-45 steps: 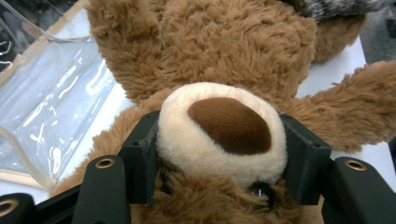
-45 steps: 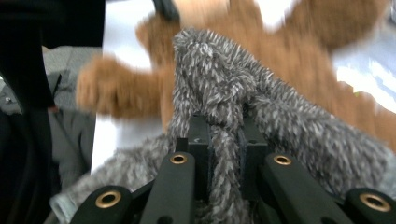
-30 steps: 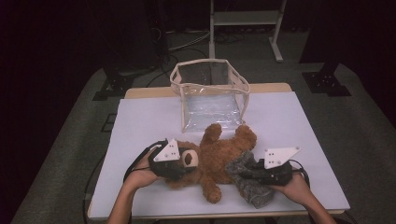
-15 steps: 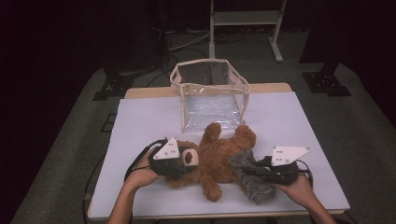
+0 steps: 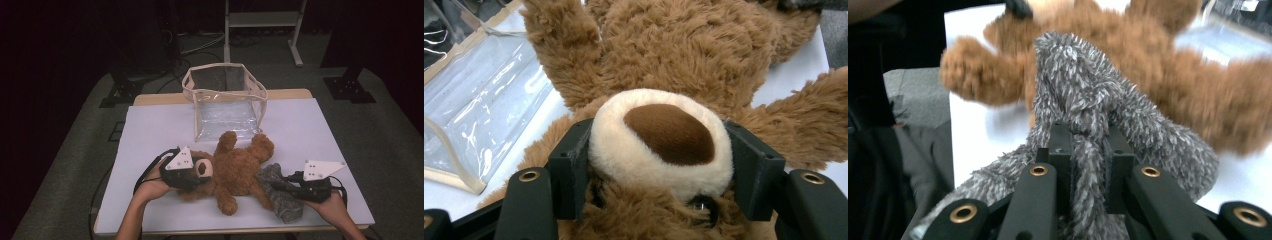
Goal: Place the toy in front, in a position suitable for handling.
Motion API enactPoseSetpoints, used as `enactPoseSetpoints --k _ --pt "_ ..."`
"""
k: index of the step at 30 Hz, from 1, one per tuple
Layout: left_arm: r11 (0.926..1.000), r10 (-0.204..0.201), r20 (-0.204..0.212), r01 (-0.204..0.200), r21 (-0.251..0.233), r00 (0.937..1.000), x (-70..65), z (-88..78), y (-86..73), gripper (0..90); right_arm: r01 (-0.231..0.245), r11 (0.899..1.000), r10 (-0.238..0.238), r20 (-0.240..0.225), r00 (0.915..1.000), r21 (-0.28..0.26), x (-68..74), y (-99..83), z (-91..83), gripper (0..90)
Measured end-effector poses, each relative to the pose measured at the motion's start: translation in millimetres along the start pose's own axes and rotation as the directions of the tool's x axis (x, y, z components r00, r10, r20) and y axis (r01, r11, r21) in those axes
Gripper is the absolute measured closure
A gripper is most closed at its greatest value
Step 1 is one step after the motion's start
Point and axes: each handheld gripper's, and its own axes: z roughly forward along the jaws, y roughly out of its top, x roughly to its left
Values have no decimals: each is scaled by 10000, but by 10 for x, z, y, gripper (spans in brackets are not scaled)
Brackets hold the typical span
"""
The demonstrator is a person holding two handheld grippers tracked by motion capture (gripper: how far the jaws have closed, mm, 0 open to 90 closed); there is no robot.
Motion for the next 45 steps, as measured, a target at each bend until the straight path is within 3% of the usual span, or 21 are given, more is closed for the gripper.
enactPoseSetpoints --k 4,7,10,12,14,16,21,24,27,30,33,35,38,40,45 --pt "10000 -43 -20 43 3 10000 4 -2 -3 355 605 9982 -606 -320 9976 -30 31 208 224 786" --pt "10000 -11 86 12 -40 10000 10 -8 -9 355 705 9968 -687 -490 9964 367 35 164 330 786" --pt "10000 47 88 -47 -11 10000 2 -4 2 355 484 9969 -470 -250 9986 627 5 -5 234 786" --pt "10000 35 80 -34 -16 10000 1 2 10 355 99 9982 -96 -48 9999 588 -23 -78 114 786" --pt "10000 2 44 -2 2 10000 4 3 11 355 -17 9995 15 60 10000 331 -24 -68 28 786" --pt "10000 -46 24 46 3 10000 3 5 11 355 166 9998 -166 17 9999 65 2 25 23 786" --pt "10000 8 -10 -8 88 10000 -8 7 19 355 838 9965 -838 -335 9959 -30 53 307 300 785" --pt "10000 -28 67 28 18 10000 4 3 4 355 1022 9945 -1009 -505 9936 242 61 302 455 784" --pt "10000 32 155 -32 -6 9999 -6 1 6 355 741 9966 -722 -504 9961 372 38 150 386 785" --pt "9996 263 230 -263 39 9994 -25 3 14 355 521 9955 -513 -111 9986 797 8 -22 227 784" --pt "9996 263 174 -264 74 9995 -35 10 18 355 -17 9993 17 14 10000 384 -68 -66 79 785" --pt "9995 318 191 -319 81 9993 -37 11 17 355 -69 10000 70 129 9999 -21 -117 5 58 785" --pt "9994 350 233 -352 61 9991 -39 5 10 355 -137 9994 144 217 9997 -331 -211 119 126 785" --pt "9994 350 253 -351 40 9991 -38 2 4 355 -251 9994 255 158 9996 -232 -289 147 238 785" --pt "9993 374 419 -374 -13 9984 -21 -33 10 331 -758 9971 757 -442 9962 -7 -277 17 386 786"
